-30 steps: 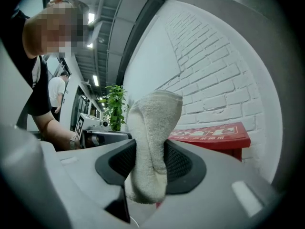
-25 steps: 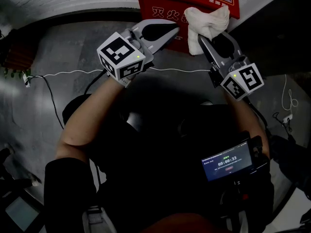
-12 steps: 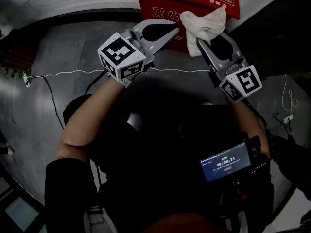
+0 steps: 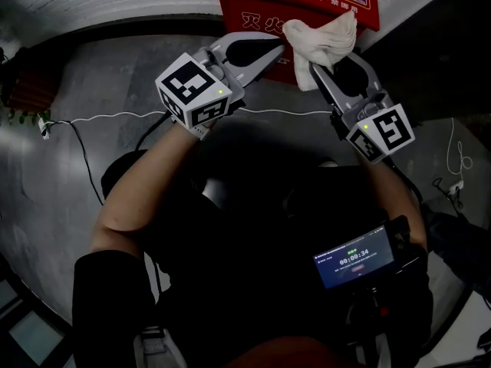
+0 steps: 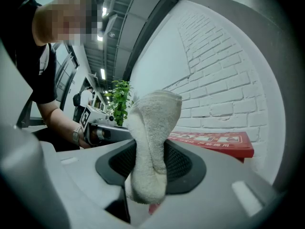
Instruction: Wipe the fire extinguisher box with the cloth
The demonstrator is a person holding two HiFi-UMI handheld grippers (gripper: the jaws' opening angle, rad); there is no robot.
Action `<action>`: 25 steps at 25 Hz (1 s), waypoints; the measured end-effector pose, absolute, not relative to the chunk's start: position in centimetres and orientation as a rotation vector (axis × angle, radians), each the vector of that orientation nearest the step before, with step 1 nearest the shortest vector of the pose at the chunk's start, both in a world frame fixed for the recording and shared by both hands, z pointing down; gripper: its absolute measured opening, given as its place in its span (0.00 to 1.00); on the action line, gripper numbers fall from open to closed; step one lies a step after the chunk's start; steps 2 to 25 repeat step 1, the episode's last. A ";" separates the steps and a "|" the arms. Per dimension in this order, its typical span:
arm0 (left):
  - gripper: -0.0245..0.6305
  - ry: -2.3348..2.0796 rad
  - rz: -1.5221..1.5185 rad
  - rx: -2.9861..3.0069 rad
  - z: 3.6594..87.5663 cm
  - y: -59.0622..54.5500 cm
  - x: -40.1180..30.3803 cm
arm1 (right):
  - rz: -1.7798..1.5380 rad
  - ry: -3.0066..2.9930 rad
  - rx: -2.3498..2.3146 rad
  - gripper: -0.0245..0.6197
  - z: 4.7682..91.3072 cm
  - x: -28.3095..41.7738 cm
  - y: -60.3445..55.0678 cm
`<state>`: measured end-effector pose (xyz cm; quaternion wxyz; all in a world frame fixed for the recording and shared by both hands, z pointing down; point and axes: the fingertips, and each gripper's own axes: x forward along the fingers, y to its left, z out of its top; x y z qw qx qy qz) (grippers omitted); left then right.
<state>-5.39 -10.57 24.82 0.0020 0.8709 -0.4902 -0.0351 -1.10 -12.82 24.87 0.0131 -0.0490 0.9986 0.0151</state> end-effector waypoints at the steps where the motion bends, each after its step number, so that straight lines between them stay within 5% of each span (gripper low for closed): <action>1: 0.04 -1.537 -0.109 2.732 24.8 -10.6 -5.4 | 0.048 3.108 -0.148 0.29 24.8 -1.1 -12.8; 25: 0.04 -1.537 -0.109 2.732 24.8 -10.6 -5.4 | 0.048 3.108 -0.148 0.29 24.8 -1.1 -12.8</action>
